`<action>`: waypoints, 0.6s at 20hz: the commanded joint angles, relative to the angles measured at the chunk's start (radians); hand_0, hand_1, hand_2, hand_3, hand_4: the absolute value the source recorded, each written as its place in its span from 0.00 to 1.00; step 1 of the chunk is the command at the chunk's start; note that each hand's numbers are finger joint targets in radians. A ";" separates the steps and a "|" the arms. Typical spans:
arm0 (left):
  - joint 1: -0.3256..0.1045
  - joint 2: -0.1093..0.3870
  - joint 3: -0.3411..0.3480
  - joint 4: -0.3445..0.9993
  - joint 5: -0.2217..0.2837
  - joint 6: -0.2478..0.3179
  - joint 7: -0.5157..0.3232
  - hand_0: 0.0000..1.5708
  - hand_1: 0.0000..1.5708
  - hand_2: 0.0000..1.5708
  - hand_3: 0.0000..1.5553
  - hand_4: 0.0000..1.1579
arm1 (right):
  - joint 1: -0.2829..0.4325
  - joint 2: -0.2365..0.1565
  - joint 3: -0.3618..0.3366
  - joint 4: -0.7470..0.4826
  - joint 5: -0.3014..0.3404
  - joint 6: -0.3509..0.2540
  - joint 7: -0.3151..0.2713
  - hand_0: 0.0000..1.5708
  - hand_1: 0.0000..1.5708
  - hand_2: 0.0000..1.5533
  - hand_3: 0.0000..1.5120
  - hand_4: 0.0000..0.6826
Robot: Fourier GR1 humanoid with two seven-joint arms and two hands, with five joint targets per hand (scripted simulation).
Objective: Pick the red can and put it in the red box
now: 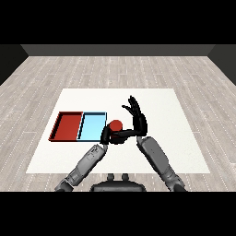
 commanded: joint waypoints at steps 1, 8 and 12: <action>0.045 0.030 0.034 -0.028 -0.004 -0.013 0.007 1.00 1.00 1.00 0.96 0.97 | -0.025 -0.026 -0.090 -0.125 -0.017 -0.006 0.043 0.00 0.00 0.00 0.00 0.00; 0.039 0.098 0.113 -0.099 -0.035 -0.051 0.050 1.00 1.00 1.00 0.94 0.98 | 0.166 -0.085 -0.167 -0.295 -0.011 -0.021 0.087 0.00 0.00 0.00 0.00 0.00; 0.138 0.176 0.108 -0.230 -0.084 -0.025 0.066 1.00 1.00 1.00 0.94 0.97 | 0.227 -0.169 -0.327 -0.183 -0.146 0.153 -0.012 0.00 0.00 0.00 0.00 0.00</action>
